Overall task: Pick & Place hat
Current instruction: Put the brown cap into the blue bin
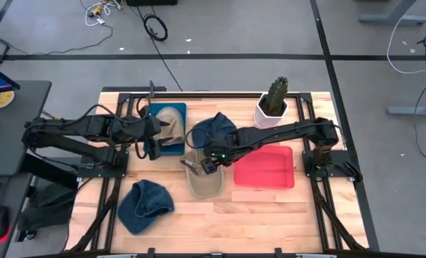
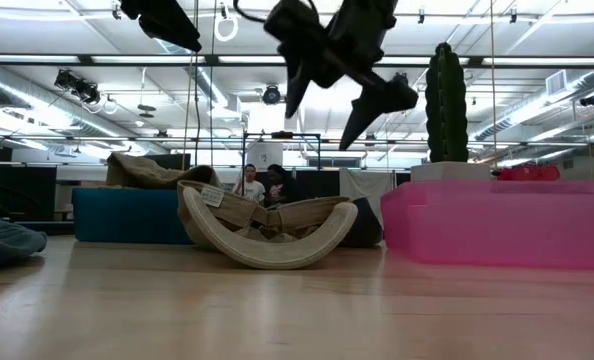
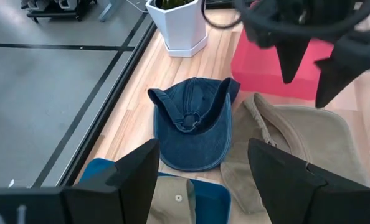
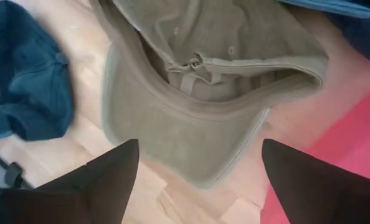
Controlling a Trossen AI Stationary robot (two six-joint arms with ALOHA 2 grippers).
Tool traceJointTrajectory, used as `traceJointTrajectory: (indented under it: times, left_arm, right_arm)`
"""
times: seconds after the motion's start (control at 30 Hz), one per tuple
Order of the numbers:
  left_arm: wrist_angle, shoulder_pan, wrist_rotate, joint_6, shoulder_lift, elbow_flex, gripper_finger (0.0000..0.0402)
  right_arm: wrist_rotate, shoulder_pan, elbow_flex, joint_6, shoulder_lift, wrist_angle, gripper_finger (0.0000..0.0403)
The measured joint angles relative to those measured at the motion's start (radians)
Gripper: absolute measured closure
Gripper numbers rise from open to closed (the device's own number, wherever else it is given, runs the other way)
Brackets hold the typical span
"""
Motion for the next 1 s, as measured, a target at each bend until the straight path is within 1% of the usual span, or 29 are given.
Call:
traceJointTrajectory:
  times: [0.17,0.43,0.6,0.83,1.0]
  left_arm:
    - [0.0,0.0,0.0,0.0,0.0,0.0,0.0154]
    - [0.001,0.0,0.001,0.002,0.0,0.0,0.0154]
    - [0.0,0.0,0.001,0.002,0.0,0.0,0.0154]
    - [0.001,0.0,0.001,0.002,0.0,0.0,0.0154]
    - [0.001,0.0,0.001,0.002,0.0,0.0,0.0154]
  right_arm:
    - [-0.007,0.007,0.0,0.04,0.046,-0.002,0.0077]
    - [-0.004,0.008,0.0,0.049,0.074,0.003,0.0078]
    - [0.004,0.008,0.001,0.028,0.086,-0.004,0.0078]
    - [-0.001,0.008,0.001,-0.002,0.145,-0.015,0.0078]
    - [0.001,0.008,0.001,-0.013,0.151,-0.012,0.0079]
